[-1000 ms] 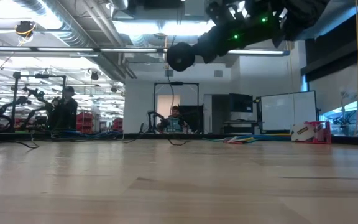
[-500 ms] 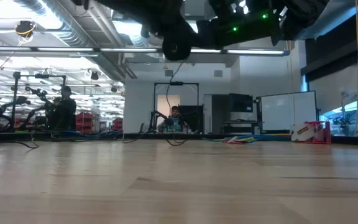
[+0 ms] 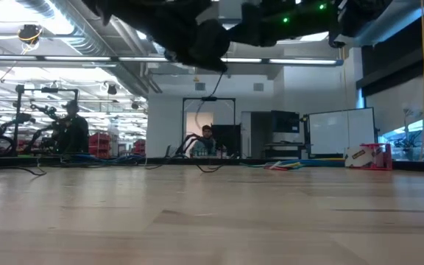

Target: Coiling cords

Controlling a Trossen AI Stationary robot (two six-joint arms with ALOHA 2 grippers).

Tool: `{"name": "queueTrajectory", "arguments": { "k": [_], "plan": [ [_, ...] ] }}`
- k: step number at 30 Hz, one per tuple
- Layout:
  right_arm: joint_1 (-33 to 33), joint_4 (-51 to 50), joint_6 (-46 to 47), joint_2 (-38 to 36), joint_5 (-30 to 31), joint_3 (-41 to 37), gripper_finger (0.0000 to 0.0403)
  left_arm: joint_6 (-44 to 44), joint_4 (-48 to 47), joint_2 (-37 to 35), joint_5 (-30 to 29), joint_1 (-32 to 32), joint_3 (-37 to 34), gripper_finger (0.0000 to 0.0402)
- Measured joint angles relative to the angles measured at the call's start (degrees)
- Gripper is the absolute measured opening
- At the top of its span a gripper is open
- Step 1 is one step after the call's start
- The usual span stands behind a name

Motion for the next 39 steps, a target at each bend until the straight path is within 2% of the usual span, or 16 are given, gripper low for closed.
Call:
{"name": "queueTrajectory", "arguments": {
  "k": [13,17,24,29,33,39],
  "plan": [
    [2.8,-10.6,-1.5,-7.5,-1.2,-0.1,0.0007,2.4,-7.1,-0.2,-9.1,2.2,0.2,0.0003],
    [2.9,-11.3,-1.5,-7.8,-2.4,-0.1,0.0007,5.5,-7.2,-0.2,-11.6,2.9,0.2,0.0003],
    [2.9,-12.7,-5.1,-7.9,-4.2,-0.1,0.0007,14.0,-7.1,-1.5,-19.8,3.8,0.0,0.0003],
    [2.9,-15.4,-9.5,-8.0,-4.5,0.1,0.0007,18.1,-5.0,-5.0,-20.3,4.1,-0.1,0.0003],
    [2.9,-15.6,-11.1,-8.0,-3.3,0.2,0.0007,17.9,-4.9,-8.8,-20.0,4.1,-0.1,0.0003],
    [1.9,-15.7,-13.0,-5.8,-2.4,0.2,0.0007,13.4,-4.9,-12.6,-13.4,4.0,-0.2,0.0003]
  ]
}}
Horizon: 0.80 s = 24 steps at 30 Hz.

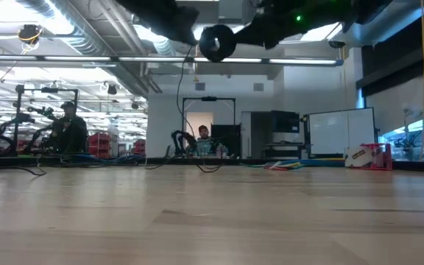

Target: Coiling cords

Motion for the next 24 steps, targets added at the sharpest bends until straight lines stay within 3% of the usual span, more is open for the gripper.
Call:
{"name": "queueTrajectory", "arguments": {
  "k": [11,20,24],
  "plan": [
    [-3.2,1.8,1.3,4.0,1.1,-0.2,0.0007,-7.9,-0.4,-0.6,8.6,-0.7,0.0,0.0003],
    [-3.1,1.8,2.0,4.0,1.4,-0.3,0.0007,-5.0,-4.9,-0.6,9.4,-0.1,0.1,0.0006],
    [-3.1,1.8,2.0,4.1,1.0,-0.3,0.0007,-2.7,-6.9,-0.7,9.4,0.1,0.1,0.0033]
  ]
}}
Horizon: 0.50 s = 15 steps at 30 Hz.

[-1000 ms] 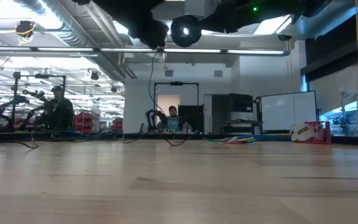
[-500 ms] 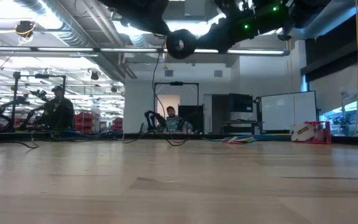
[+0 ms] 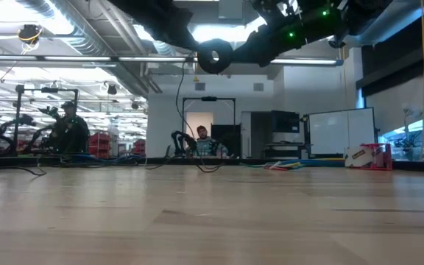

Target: Coiling cords

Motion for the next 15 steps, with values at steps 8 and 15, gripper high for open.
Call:
{"name": "queueTrajectory", "arguments": {
  "k": [8,15],
  "plan": [
    [0.0,-0.3,0.0,0.0,0.0,0.0,0.0007,4.4,-5.5,-1.5,-7.8,-0.1,0.0,0.0117],
    [0.0,-0.3,0.0,0.0,0.0,0.0,0.0007,0.5,-15.8,-5.4,-9.6,-1.1,0.0,0.0128]
  ]
}}
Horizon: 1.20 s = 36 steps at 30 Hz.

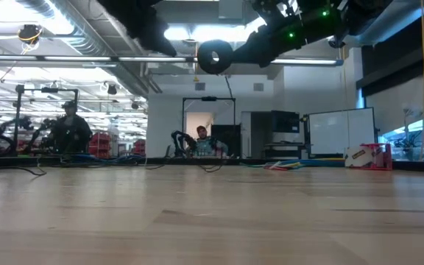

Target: Coiling cords

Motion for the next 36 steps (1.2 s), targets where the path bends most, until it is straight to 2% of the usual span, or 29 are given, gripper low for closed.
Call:
{"name": "queueTrajectory", "arguments": {
  "k": [4,8,14,19,31,36],
  "plan": [
    [0.0,0.0,0.0,0.0,0.0,0.0,0.0007,-6.4,-9.4,-1.5,4.1,-0.1,0.0,0.0128],
    [0.0,0.0,0.0,0.0,0.0,0.0,0.0007,-13.0,-14.1,-1.3,13.0,1.1,-1.1,0.0128],
    [0.0,-0.1,0.0,0.0,0.0,0.0,0.0007,-15.0,0.0,-1.1,27.0,0.4,-11.0,0.0128],
    [0.0,0.1,0.0,0.0,0.0,0.0,0.0007,-16.8,13.1,0.0,33.6,-1.1,-17.5,0.0127],
    [0.0,0.0,0.0,0.0,0.1,0.0,0.0007,-14.1,31.6,14.4,33.8,-0.7,-18.9,0.0127],
    [0.0,-0.2,0.0,0.0,0.4,0.0,0.0007,-14.3,34.0,17.0,33.7,0.7,-18.3,0.0127]
  ]
}}
